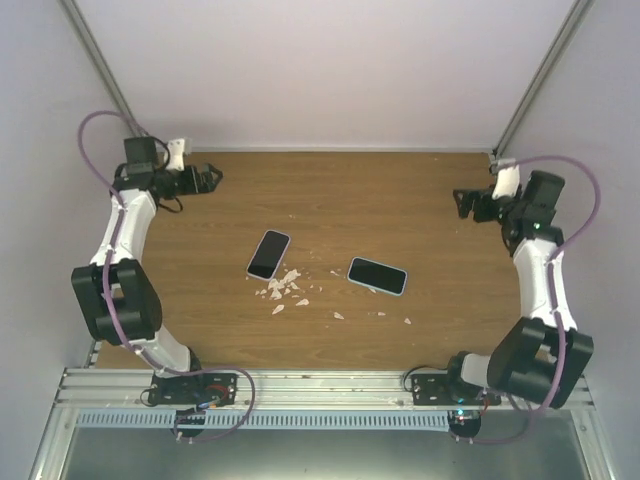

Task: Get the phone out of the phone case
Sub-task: Pick up the phone at the center of the board.

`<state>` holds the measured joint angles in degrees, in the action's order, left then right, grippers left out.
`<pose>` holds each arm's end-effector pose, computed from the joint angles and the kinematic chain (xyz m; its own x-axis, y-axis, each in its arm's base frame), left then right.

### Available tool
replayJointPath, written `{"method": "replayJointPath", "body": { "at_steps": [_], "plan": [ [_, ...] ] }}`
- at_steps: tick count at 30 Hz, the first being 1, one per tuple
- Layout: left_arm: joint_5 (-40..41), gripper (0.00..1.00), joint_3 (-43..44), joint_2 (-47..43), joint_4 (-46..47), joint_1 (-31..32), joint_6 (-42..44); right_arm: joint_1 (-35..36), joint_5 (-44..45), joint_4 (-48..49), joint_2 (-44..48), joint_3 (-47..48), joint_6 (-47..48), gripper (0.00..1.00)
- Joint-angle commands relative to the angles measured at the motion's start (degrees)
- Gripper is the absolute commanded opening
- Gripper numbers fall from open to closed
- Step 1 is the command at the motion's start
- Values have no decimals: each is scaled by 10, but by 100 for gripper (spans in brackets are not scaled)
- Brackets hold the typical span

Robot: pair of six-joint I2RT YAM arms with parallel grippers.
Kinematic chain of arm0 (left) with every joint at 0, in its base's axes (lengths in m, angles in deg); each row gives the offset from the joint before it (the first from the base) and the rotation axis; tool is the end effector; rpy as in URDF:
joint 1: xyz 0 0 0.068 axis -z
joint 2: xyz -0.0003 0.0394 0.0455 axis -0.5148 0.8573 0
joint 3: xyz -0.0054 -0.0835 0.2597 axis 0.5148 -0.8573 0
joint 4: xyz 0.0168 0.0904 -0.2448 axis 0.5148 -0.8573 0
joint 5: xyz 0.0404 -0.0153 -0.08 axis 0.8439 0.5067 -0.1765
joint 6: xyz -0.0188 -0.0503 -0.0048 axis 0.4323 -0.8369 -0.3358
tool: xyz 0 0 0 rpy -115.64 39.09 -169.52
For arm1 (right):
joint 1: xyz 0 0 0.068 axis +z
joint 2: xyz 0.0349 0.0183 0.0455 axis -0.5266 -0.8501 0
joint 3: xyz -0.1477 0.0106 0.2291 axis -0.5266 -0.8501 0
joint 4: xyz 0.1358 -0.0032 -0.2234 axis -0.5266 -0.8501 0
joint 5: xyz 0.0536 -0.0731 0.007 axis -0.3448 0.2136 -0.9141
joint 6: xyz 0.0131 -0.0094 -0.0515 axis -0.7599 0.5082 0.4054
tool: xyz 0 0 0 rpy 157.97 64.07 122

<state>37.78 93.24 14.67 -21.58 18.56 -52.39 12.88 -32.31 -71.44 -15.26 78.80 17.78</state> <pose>0.3631 0.0606 0.3167 -0.6667 -0.1403 -0.7320 0.2034 0.9106 -0.3598 0.2849 -0.0783 0.3191 -0.4807 0.0593 -0.8749 -0.1855 0.9683 0.1676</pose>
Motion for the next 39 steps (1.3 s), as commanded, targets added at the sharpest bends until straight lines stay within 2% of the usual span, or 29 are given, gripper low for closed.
{"method": "replayJointPath", "body": {
  "at_steps": [1,8,17,23,31,39],
  "plan": [
    [53,99,-59,-56,36,37,5,13,9,33,53,-72,-4,99],
    [47,99,-118,-101,11,79,60,21,12,56,115,-163,-3,100],
    [51,99,-158,-134,-39,134,170,21,10,83,151,-209,-3,100],
    [134,99,-208,-160,-40,224,235,19,6,93,160,-219,-1,100],
    [309,99,-286,-179,5,368,278,16,-5,96,161,-223,5,100],
    [383,99,-318,-154,56,431,289,14,-12,97,161,-226,9,100]
  ]
}}
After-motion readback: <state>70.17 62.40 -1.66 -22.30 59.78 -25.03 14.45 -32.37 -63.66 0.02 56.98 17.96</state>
